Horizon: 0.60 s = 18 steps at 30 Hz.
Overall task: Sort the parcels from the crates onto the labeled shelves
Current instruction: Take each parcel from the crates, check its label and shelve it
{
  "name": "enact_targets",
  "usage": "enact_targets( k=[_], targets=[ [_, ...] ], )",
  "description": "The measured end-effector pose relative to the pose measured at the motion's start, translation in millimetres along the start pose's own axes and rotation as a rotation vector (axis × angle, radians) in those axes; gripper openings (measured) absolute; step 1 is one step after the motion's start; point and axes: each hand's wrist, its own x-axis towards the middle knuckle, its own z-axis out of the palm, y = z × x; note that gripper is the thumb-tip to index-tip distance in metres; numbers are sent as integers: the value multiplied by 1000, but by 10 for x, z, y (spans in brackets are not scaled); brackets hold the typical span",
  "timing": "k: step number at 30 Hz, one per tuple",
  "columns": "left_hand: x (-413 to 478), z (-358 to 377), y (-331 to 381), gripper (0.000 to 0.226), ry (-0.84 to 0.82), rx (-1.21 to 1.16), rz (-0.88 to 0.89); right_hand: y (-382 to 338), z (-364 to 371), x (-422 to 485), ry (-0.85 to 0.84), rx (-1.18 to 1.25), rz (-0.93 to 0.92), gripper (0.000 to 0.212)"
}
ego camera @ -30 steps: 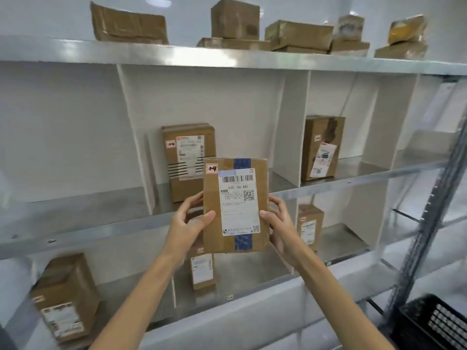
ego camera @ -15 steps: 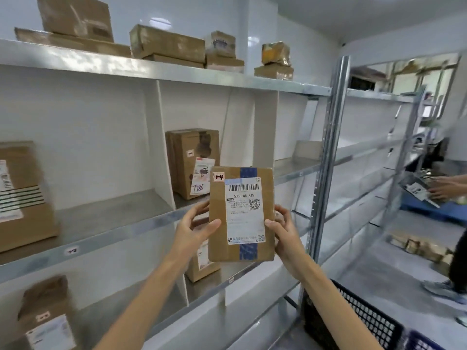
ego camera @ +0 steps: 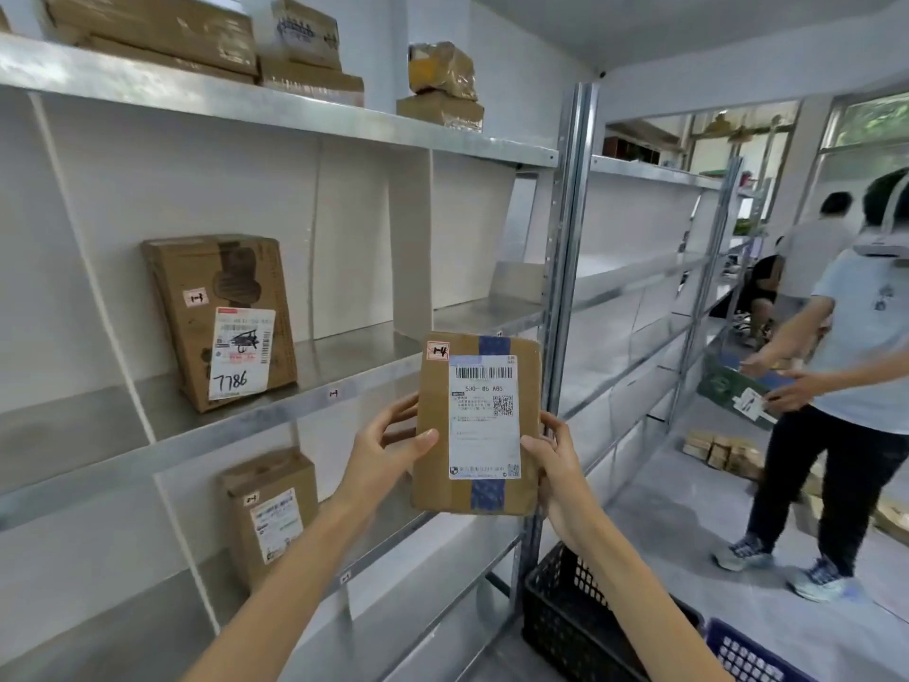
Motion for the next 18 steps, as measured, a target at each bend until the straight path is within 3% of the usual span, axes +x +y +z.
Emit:
enact_targets(
  k=[7, 18],
  targets=[
    [644, 316, -198, 47, -17, 2, -2, 76, -332, 634, 49, 17, -36, 44],
    [1904, 838, -325, 55, 40, 18, 151, -67, -735, 2103, 48, -7, -141, 45]
  ],
)
